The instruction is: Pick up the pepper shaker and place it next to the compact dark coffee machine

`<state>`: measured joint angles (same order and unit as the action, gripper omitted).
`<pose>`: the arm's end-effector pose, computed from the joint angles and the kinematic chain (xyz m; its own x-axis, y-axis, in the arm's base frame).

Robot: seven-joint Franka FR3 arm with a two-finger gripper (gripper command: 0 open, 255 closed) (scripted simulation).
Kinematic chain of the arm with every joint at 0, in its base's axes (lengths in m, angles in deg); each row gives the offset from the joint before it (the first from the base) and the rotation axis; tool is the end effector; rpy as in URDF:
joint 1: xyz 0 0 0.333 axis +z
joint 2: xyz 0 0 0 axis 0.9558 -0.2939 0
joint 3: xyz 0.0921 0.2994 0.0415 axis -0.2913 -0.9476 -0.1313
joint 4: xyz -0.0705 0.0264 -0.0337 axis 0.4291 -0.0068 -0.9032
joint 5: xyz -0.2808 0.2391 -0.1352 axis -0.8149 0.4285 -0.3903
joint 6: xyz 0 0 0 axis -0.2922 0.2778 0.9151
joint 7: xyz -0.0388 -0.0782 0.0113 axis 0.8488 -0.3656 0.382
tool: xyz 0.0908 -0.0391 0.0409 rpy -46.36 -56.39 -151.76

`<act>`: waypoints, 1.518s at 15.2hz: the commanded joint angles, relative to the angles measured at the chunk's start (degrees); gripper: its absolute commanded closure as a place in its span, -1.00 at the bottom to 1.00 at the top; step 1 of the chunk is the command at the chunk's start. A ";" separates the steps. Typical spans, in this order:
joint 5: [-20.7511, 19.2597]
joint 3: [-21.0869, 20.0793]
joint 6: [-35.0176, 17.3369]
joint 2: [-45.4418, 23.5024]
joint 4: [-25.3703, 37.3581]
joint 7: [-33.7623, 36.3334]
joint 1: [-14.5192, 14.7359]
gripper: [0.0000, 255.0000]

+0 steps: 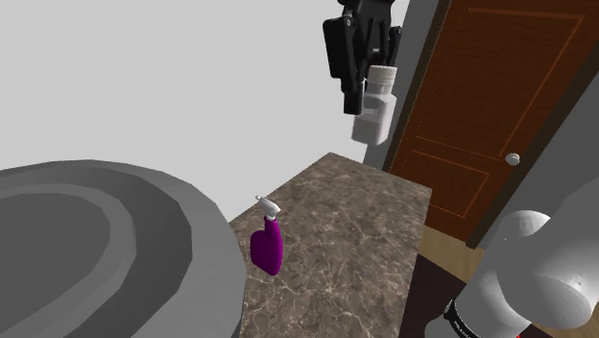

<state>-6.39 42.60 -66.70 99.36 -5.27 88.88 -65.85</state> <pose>0.3176 0.2594 0.7271 0.9818 0.0007 -0.1898 0.0080 -0.9993 0.0373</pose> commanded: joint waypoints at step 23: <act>3.63 -9.28 -13.57 -0.74 -10.77 11.56 4.23 1.00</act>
<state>-2.94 33.13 -79.51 98.03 -14.71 100.88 -61.63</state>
